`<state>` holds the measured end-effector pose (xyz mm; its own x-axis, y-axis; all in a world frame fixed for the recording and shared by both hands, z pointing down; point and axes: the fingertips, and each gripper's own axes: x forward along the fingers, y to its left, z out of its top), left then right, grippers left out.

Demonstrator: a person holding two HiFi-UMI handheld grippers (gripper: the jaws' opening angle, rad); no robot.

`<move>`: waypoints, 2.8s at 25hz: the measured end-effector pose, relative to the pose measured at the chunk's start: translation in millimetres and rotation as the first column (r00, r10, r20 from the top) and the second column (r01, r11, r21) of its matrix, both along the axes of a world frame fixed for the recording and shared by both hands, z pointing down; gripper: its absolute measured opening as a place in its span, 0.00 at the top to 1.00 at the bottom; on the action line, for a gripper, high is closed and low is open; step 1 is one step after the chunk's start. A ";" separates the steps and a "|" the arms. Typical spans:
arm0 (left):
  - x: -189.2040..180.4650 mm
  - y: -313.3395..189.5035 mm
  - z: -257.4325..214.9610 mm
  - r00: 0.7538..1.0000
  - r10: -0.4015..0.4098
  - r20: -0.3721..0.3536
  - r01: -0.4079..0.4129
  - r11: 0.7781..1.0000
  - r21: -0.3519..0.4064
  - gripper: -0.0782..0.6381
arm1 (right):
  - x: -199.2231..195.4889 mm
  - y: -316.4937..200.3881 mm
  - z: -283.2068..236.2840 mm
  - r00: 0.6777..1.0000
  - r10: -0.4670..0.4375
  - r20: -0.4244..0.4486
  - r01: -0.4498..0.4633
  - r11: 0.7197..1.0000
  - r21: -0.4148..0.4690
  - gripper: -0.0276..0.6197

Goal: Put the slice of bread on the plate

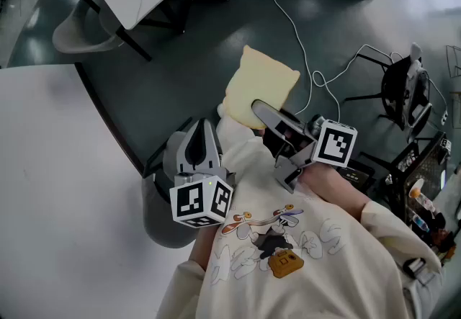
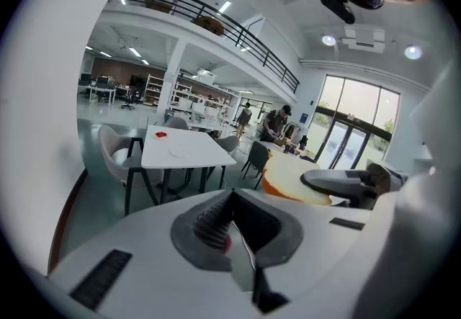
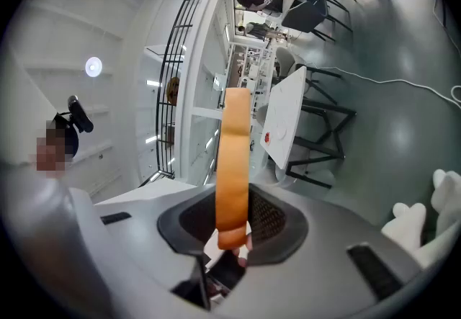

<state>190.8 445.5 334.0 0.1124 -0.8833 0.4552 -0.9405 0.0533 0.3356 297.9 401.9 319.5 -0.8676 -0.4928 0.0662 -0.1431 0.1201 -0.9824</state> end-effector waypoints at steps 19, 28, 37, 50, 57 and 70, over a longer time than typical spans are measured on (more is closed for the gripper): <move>74.8 -14.7 4.8 0.998 -0.056 0.038 0.058 0.998 -0.032 0.88 | 71.9 -18.3 2.6 0.998 -0.049 0.036 0.048 0.999 0.020 0.81; 77.8 -19.7 8.8 0.998 -0.050 0.024 0.051 0.998 -0.047 0.88 | 68.9 -22.6 8.5 0.997 -0.055 0.048 0.056 0.998 -0.018 0.81; -37.4 -118.3 16.7 0.998 -0.037 -0.046 0.035 0.998 -0.048 0.88 | -42.6 -118.0 13.2 0.999 -0.044 -0.029 0.043 0.999 -0.030 0.81; -198.9 -207.1 8.8 0.998 -0.004 -0.063 0.003 1.000 -0.022 0.88 | -187.7 -218.0 2.9 0.998 0.016 -0.062 -0.018 1.000 -0.026 0.81; -232.4 -237.3 12.5 0.997 0.000 -0.080 -0.003 0.999 -0.042 0.88 | -209.8 -237.6 10.0 0.994 0.032 -0.102 -0.040 0.996 -0.075 0.81; -286.1 -364.1 23.1 0.996 -0.084 -0.039 0.080 0.994 -0.080 0.88 | -257.1 -399.9 32.0 0.986 -0.089 -0.139 0.072 0.990 -0.119 0.81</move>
